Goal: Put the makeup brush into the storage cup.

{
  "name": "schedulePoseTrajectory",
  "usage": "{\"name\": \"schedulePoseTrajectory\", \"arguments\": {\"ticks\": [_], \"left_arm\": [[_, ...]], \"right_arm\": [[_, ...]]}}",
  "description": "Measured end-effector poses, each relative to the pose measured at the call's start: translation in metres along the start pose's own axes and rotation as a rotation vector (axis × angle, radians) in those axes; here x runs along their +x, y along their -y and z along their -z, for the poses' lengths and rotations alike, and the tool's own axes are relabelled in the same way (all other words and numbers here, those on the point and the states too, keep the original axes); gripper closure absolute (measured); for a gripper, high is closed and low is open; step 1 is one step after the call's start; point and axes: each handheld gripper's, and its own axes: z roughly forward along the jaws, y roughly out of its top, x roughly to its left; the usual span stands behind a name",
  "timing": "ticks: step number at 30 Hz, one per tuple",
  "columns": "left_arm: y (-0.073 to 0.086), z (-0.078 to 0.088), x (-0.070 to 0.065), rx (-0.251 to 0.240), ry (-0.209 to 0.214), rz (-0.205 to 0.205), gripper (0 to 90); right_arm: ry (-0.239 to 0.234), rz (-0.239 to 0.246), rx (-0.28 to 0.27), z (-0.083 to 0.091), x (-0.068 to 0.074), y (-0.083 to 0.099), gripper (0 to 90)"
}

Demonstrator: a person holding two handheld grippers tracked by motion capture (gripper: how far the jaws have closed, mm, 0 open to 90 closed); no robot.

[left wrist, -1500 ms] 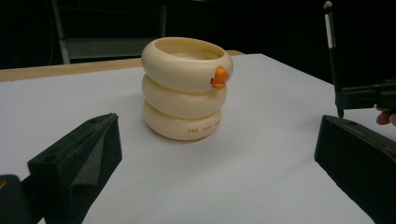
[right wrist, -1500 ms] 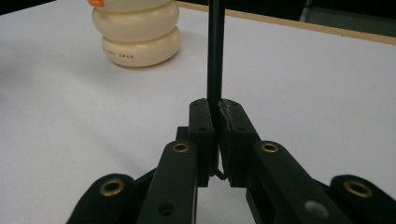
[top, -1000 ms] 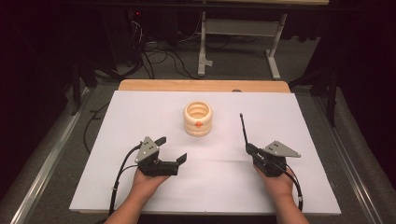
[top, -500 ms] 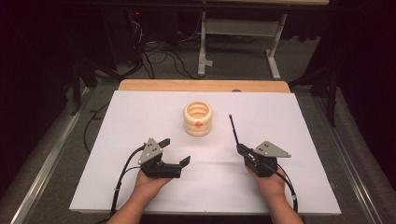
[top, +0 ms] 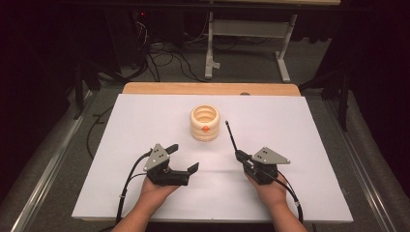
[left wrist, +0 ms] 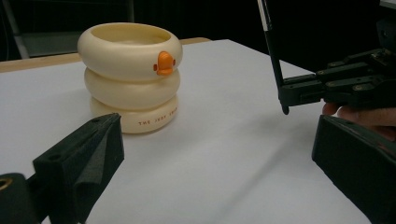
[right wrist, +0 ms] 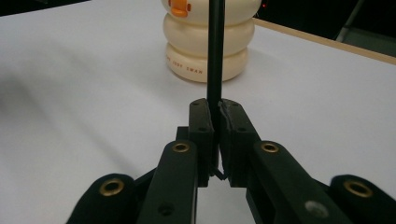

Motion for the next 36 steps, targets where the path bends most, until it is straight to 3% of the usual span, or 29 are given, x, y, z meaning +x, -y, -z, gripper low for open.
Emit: {"name": "schedulePoseTrajectory", "arguments": {"ticks": [36], "left_arm": [[-0.001,0.0,-0.002,-0.001,0.019,0.012,3.8]], "right_arm": [[-0.096,0.064,0.002,-0.024,0.044,-0.01,86.4]]}}
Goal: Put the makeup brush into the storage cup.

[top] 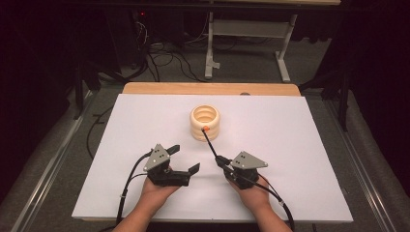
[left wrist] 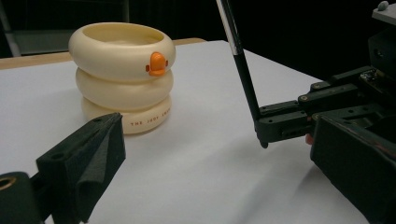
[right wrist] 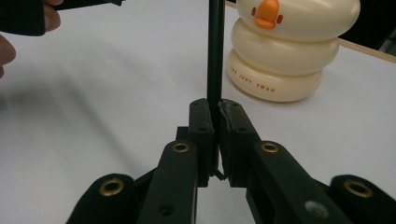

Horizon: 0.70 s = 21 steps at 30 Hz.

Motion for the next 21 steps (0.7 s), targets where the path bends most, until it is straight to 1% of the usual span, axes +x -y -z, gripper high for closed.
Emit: {"name": "schedulePoseTrajectory", "arguments": {"ticks": [4,5,6,8,9,11,16,20,21], "left_arm": [[0.0,0.0,0.0,-0.003,0.001,0.004,4.0],[0.0,0.0,0.0,-0.003,0.001,0.004,4.0],[0.0,0.0,0.0,-0.003,0.001,0.004,4.1],[0.0,0.0,0.0,-0.004,0.002,0.004,4.1],[0.0,0.0,0.0,-0.004,0.003,0.004,4.2],[0.0,0.0,0.0,-0.004,0.003,0.005,4.2],[-0.001,0.001,0.0,-0.004,0.005,0.006,4.6],[-0.001,0.001,0.0,-0.005,0.007,0.007,4.7],[-0.001,0.001,0.0,-0.005,0.007,0.007,4.8]], "right_arm": [[-0.008,0.008,0.003,-0.001,0.003,-0.001,86.4],[-0.009,-0.003,0.005,-0.001,0.004,-0.001,86.4],[-0.011,0.007,0.007,0.0,0.004,-0.001,86.4],[-0.014,0.004,0.006,-0.001,0.005,-0.001,86.4],[-0.019,0.013,0.005,-0.001,0.006,-0.001,86.4],[-0.019,0.005,0.012,-0.001,0.007,-0.001,86.4],[-0.03,0.025,0.012,-0.002,0.011,-0.001,86.4],[-0.036,0.027,0.014,-0.002,0.013,-0.001,86.4],[-0.037,0.02,0.014,-0.002,0.014,-0.001,86.4]]}}
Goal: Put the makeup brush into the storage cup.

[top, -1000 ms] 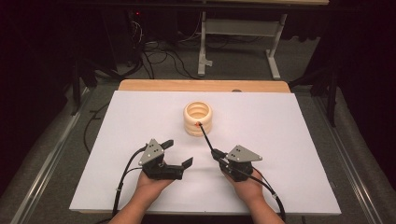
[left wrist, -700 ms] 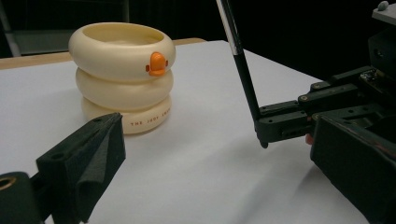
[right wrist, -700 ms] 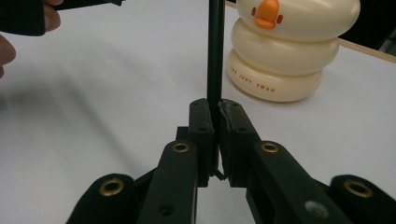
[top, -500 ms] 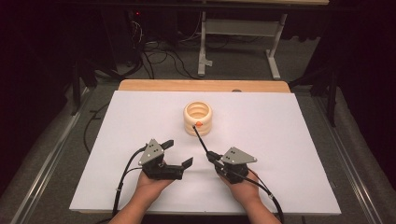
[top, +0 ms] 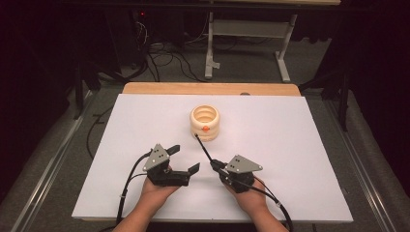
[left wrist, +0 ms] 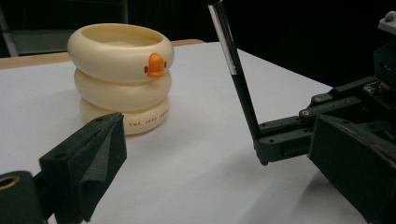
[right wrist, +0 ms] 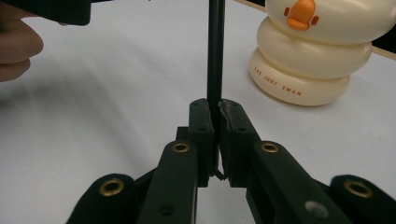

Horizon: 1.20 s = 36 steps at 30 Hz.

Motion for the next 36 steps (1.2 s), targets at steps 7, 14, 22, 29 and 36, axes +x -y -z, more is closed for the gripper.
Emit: {"name": "schedulePoseTrajectory", "arguments": {"ticks": [7,14,22,29,36], "left_arm": [[0.0,0.0,0.0,-0.001,0.004,0.002,5.4],[0.0,0.0,0.0,-0.003,0.012,0.009,6.4],[-0.001,0.001,0.0,-0.009,0.022,0.019,7.6],[0.0,0.001,0.0,-0.012,0.031,0.02,10.8],[0.0,0.002,0.001,-0.018,0.047,0.039,16.6]], "right_arm": [[-0.02,0.013,0.001,-0.001,0.005,0.0,86.4],[-0.048,0.032,0.0,-0.002,0.014,0.0,86.4],[-0.065,0.045,-0.002,-0.004,0.02,-0.001,86.4],[-0.073,0.054,-0.004,-0.005,0.023,-0.001,86.4],[-0.076,0.052,-0.006,-0.005,0.024,0.0,86.4]]}}
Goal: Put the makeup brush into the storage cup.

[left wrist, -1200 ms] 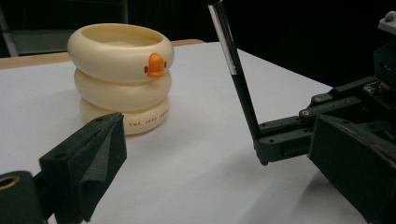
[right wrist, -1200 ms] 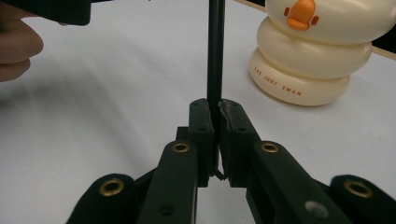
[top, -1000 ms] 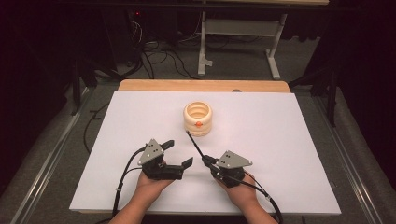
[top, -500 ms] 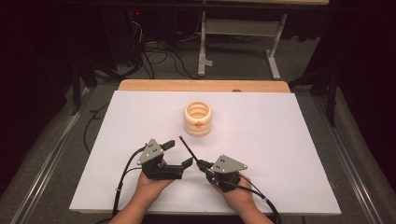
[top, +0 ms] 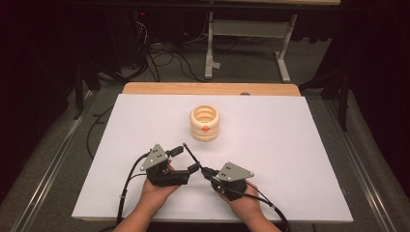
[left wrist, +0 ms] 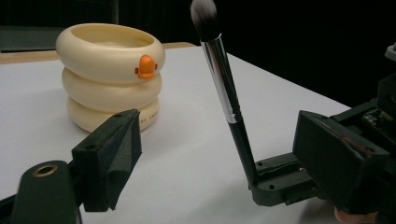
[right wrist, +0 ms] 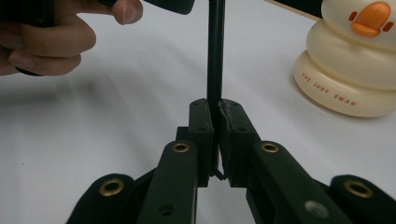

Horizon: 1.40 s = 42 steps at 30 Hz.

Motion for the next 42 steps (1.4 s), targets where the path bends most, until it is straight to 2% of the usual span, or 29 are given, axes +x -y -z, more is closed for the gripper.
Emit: {"name": "schedulePoseTrajectory", "arguments": {"ticks": [4,7,13,14,21,22,42], "left_arm": [[0.0,0.001,0.001,-0.013,0.011,0.018,19.6],[0.0,0.003,0.003,-0.027,0.021,0.036,24.1],[0.001,0.005,0.005,-0.058,0.05,0.074,35.8],[0.001,0.005,0.005,-0.058,0.055,0.078,39.8],[0.001,0.005,0.007,-0.065,0.08,0.1,49.8],[0.001,0.006,0.007,-0.065,0.082,0.1,53.6],[0.003,0.009,0.011,-0.088,0.106,0.134,69.3]], "right_arm": [[-0.007,-0.023,-0.006,0.0,0.001,0.0,86.3],[-0.014,-0.017,-0.013,-0.001,0.001,0.0,86.4],[-0.014,-0.021,-0.014,-0.002,0.001,0.0,86.4],[-0.017,-0.022,-0.012,-0.002,0.001,0.001,86.4],[-0.02,-0.017,-0.014,-0.002,0.001,0.001,86.3],[-0.02,-0.023,-0.012,-0.002,0.001,0.001,86.4],[-0.021,-0.014,-0.01,-0.003,0.002,0.001,86.4]]}}
